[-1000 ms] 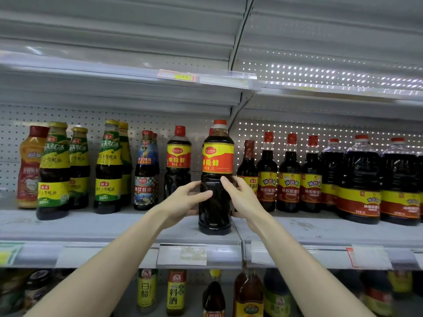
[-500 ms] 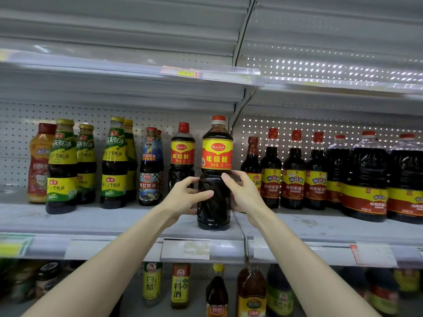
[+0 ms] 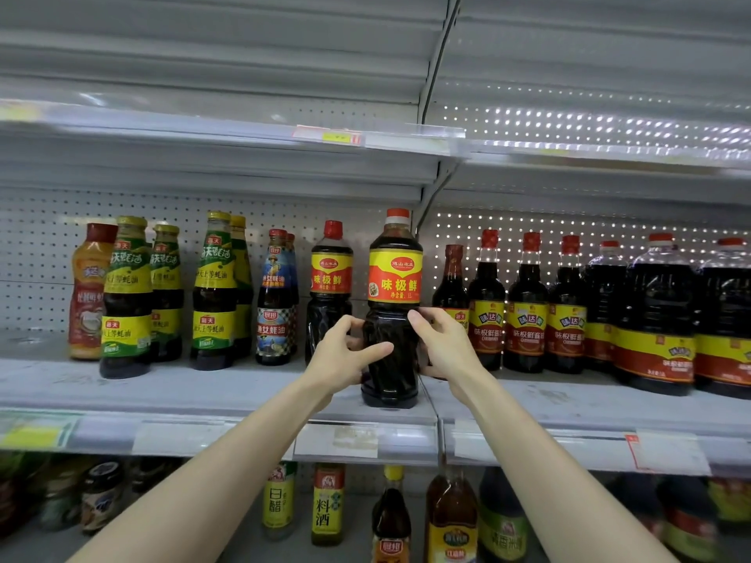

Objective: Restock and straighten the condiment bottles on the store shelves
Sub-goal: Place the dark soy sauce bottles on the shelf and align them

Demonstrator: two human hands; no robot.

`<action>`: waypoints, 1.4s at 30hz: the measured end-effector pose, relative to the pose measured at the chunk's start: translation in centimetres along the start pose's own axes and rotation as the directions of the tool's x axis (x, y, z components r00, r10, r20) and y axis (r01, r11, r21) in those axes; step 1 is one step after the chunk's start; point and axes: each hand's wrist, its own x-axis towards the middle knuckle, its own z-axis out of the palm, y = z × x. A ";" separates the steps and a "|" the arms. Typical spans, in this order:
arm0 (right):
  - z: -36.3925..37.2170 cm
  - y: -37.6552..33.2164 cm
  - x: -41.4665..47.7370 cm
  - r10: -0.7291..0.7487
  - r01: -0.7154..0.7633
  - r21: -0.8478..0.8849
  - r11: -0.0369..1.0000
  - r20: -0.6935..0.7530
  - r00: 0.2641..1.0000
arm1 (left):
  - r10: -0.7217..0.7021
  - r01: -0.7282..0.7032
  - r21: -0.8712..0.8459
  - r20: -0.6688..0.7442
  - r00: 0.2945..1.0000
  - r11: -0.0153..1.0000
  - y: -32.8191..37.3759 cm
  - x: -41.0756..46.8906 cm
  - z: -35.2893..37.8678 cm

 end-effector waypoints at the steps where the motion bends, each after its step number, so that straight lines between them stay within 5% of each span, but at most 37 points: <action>1: 0.0 0.0 -0.1 -0.006 0.006 -0.007 1.000 -0.005 1.000 | -0.003 0.003 -0.001 0.003 1.000 1.000 0.0 0.0 0.0; 20: -0.5 -0.4 -2.2 0.082 -0.092 0.042 0.995 0.196 0.977 | -0.068 0.090 -0.161 0.142 0.988 0.983 0.5 -1.7 -0.3; 42: -0.2 0.9 -0.1 0.077 -0.084 0.038 0.996 0.154 0.985 | -0.121 0.142 -0.175 0.126 0.985 0.974 0.2 0.2 0.6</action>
